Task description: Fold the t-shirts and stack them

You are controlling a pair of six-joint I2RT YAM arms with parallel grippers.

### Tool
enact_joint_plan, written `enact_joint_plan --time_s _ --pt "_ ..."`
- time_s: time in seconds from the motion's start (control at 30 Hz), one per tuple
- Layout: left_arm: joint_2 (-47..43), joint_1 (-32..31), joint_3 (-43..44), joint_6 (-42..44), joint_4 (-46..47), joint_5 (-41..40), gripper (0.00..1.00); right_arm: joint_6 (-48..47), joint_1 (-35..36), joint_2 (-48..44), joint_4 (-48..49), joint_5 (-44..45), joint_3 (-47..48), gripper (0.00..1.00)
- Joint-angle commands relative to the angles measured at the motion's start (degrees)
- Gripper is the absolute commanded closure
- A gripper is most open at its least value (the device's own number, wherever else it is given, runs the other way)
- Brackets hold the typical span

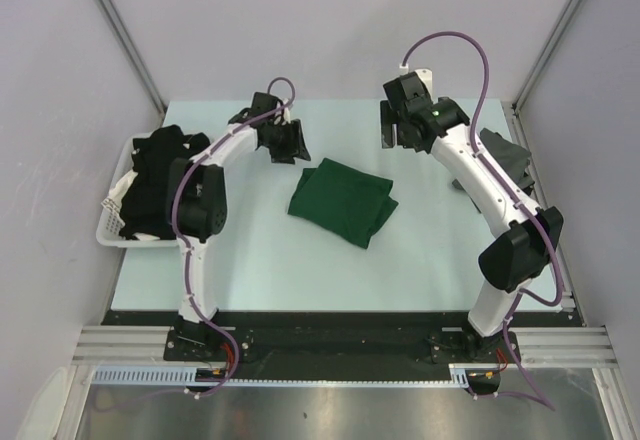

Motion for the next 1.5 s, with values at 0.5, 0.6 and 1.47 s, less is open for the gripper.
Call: enact_joint_plan --time_s 0.5,0.6,1.47 --pt "3.58 -0.46 0.14 2.69 0.21 6.09 0.41 -0.67 -0.25 0.04 -0.96 -4.4 3.06 0.0" --pt "4.28 -0.55 -0.12 2.43 0.39 6.09 0.41 -1.55 -0.25 0.74 -1.75 -4.48 4.29 0.0" --pt "8.67 -1.43 -3.54 -3.28 9.44 11.89 0.39 -4.63 -0.52 5.75 -4.92 -8.0 11.15 0.0"
